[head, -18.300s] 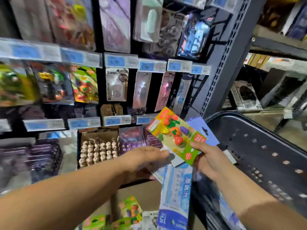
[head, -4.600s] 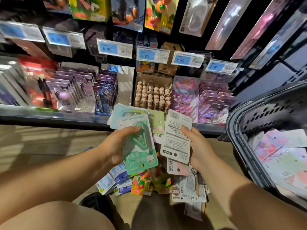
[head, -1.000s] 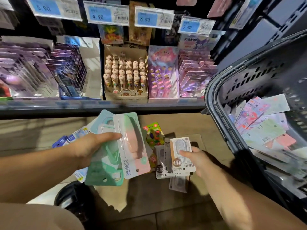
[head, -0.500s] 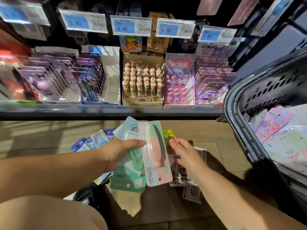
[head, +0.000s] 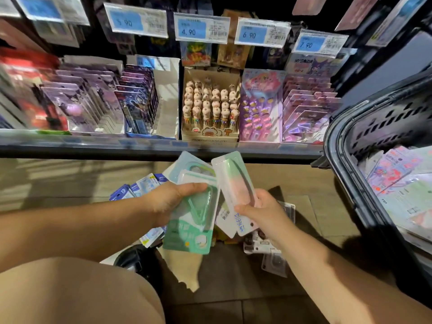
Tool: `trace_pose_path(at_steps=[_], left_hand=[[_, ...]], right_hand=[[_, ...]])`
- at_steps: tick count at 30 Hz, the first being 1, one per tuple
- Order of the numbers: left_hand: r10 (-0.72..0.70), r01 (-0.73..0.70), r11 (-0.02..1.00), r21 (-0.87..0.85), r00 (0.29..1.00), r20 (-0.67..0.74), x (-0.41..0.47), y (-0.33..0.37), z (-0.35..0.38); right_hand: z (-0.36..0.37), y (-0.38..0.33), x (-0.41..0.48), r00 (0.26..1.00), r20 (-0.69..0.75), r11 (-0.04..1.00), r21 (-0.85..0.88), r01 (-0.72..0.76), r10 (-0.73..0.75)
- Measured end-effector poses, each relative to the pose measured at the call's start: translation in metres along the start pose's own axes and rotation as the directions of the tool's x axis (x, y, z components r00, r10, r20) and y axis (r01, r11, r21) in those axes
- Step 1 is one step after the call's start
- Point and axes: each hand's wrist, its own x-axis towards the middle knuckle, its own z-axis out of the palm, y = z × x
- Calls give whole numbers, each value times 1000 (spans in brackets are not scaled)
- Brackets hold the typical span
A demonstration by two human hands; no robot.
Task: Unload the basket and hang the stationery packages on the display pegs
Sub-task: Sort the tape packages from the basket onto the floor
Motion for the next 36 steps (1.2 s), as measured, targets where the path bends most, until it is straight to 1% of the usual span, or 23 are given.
trace_pose_path(at_steps=[3, 5, 7, 11, 13, 14, 17, 19, 21, 23, 25, 28, 30, 32, 34, 36], left_hand=[[58, -59, 998, -27, 998, -31, 4, 3, -11], [68, -69, 996, -47, 997, -37, 6, 2, -20], [59, -61, 997, -53, 998, -32, 4, -3, -29], [-14, 12, 997, -72, 1000, -21, -6, -20, -45], [12, -11, 997, -74, 1000, 4, -12, -27, -56], [30, -28, 997, -72, 999, 21, -14, -29, -61], [40, -41, 994, -101, 999, -9, -21, -35, -71], [22, -27, 993, -116, 999, -39, -25, -39, -75], [2, -8, 994, -108, 999, -52, -28, -45, -76], [-13, 8, 995, -96, 999, -47, -34, -50, -73], [-39, 38, 997, -60, 999, -16, -39, -55, -69], [-46, 47, 998, -48, 999, 21, -45, -58, -69], [-59, 62, 997, -51, 997, 40, -47, -58, -69], [-24, 28, 997, -65, 998, 63, -50, -57, -68], [24, -20, 997, -69, 998, 56, -55, -53, -66], [73, -70, 995, -64, 996, 42, -56, -52, -67]], right_hand=[[-14, 12, 0, 999, -30, 997, -59, -45, 43], [-21, 23, -3, 996, -44, 995, -58, -77, 75], [-26, 34, -5, 994, -58, 995, -33, -93, 91], [-29, 49, -1, 993, -65, 993, -55, -104, 100], [-29, 56, 1, 993, -60, 991, -83, -110, 105], [-30, 59, 0, 993, -41, 986, -125, -115, 111], [-32, 80, -4, 987, 49, 944, -302, -134, 156], [-33, 97, -9, 971, 89, 911, -374, -174, 222], [-36, 112, -15, 956, 85, 863, -460, -211, 279], [-38, 124, -21, 950, 86, 817, -537, -211, 302], [-38, 130, -26, 942, 91, 783, -584, -212, 323], [-34, 138, -29, 943, 91, 724, -666, -180, 319], [-30, 142, -31, 943, 119, 657, -744, -121, 309], [-26, 148, -32, 937, 137, 598, -796, -90, 323], [-23, 150, -35, 928, 136, 599, -794, -108, 348], [-21, 147, -40, 924, 145, 645, -753, -129, 354]])
